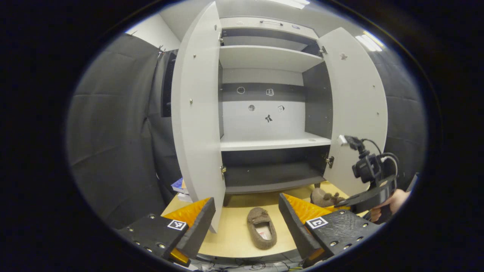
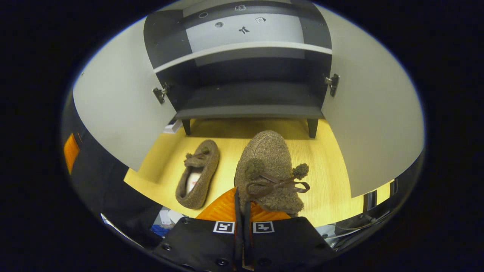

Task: Grab one shoe with the right hand and put it into the shoe cabinet, grab the other shoe with the left hand and put it into the shoe cabinet; then close the right door with the right hand and the left door with the left hand.

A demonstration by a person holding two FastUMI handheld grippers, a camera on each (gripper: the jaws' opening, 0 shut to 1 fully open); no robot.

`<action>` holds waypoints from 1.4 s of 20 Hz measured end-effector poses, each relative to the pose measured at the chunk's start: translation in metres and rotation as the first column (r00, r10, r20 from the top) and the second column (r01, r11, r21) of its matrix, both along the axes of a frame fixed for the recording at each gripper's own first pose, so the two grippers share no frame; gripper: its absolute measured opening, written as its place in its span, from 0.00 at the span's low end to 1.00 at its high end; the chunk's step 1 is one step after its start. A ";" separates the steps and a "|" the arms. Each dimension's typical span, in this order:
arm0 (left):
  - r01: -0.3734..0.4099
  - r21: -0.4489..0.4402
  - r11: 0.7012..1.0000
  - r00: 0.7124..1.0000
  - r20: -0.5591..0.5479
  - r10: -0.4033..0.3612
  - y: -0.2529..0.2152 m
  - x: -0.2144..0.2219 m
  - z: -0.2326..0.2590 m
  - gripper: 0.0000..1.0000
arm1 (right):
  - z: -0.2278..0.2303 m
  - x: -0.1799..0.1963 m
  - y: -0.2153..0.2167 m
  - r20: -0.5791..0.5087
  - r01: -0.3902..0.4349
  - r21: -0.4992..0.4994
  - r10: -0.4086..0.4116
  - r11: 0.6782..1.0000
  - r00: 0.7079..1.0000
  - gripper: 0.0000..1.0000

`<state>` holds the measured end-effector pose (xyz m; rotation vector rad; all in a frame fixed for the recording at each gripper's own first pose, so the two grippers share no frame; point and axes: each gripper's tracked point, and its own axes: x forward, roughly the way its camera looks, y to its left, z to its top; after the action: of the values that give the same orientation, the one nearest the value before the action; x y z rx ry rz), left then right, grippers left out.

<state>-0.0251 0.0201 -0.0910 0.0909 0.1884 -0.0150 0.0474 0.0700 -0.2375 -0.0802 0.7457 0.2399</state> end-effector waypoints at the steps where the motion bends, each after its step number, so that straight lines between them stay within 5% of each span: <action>1: 0.004 0.004 1.000 1.000 -0.001 -0.004 -0.001 0.000 0.001 1.00 | 0.013 0.001 0.003 0.005 0.009 0.017 -0.009 1.000 1.000 0.00; 4: 0.007 0.018 1.000 1.000 0.010 -0.007 -0.001 -0.001 0.008 0.98 | 0.054 0.008 0.018 0.036 0.019 0.104 -0.023 0.994 0.999 0.04; 13: 0.020 -0.009 1.000 1.000 -0.013 -0.020 -0.013 0.011 0.005 1.00 | 0.178 0.043 0.047 0.242 -0.119 0.111 0.089 0.987 0.966 0.03; 17: 0.060 0.005 0.998 0.997 -0.044 -0.060 -0.022 0.032 0.005 0.99 | 0.220 0.079 0.050 0.322 -0.146 0.098 0.107 0.984 0.941 0.04; 28: 0.005 -0.038 0.999 0.999 -0.051 -0.007 -0.027 0.056 0.012 1.00 | 0.287 0.187 0.062 0.431 -0.143 0.167 0.058 0.975 0.901 0.04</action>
<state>0.0308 -0.0072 -0.0786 0.0532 0.2388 -0.0266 0.2342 0.1323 0.0497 0.0169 0.2797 0.3802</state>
